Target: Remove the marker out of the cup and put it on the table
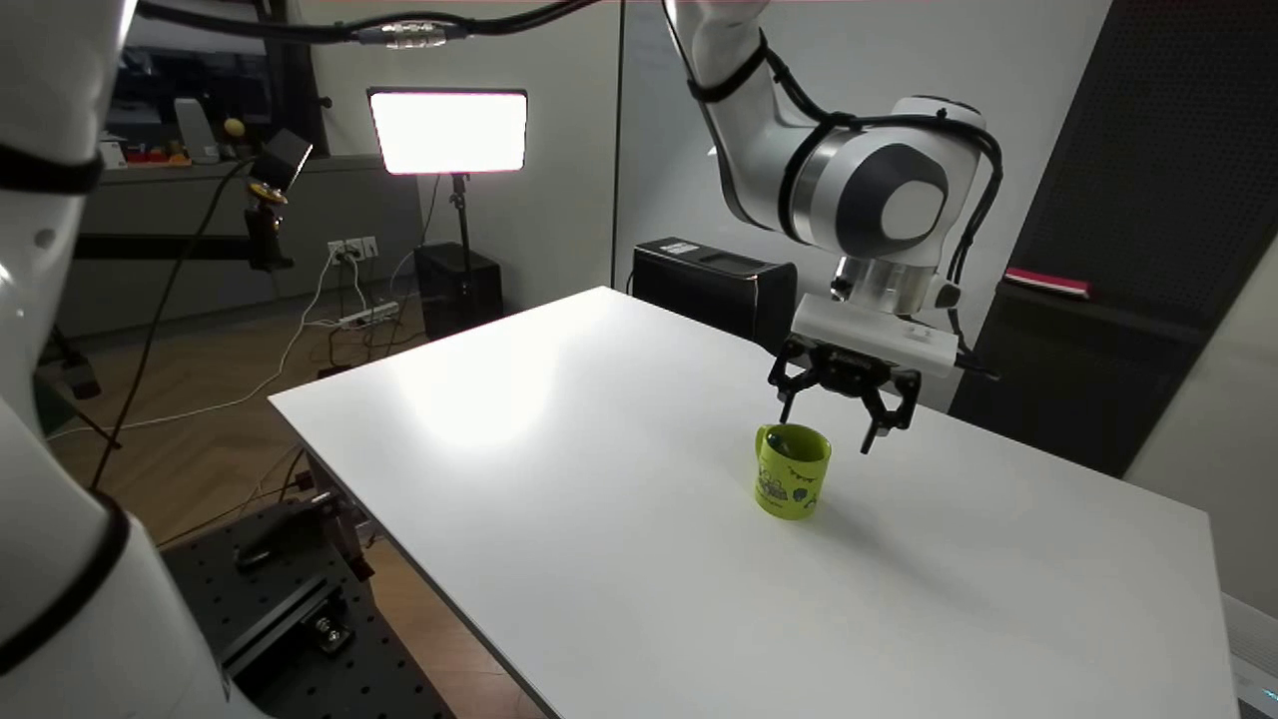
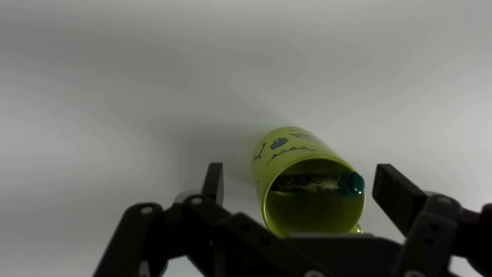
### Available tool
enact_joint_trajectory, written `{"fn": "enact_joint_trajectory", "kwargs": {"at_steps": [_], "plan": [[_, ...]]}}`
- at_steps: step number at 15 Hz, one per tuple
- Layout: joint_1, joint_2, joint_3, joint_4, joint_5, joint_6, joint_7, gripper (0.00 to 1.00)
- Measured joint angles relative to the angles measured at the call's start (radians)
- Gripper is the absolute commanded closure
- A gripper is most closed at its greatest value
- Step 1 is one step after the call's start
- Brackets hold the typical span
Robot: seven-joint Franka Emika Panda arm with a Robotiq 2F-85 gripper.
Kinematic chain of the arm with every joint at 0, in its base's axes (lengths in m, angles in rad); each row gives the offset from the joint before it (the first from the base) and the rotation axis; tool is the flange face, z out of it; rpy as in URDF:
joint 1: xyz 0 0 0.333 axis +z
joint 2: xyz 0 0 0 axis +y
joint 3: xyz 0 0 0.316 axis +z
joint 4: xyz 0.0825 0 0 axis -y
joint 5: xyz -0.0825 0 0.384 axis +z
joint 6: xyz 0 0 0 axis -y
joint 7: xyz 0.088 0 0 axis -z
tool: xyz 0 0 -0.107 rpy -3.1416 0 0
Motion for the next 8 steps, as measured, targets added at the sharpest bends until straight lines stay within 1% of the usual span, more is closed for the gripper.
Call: {"fn": "enact_joint_trajectory", "kwargs": {"at_steps": [8], "plan": [[0.001, 0.028, 0.019, 0.013, -0.038, 0.001, 0.037, 0.0]]}}
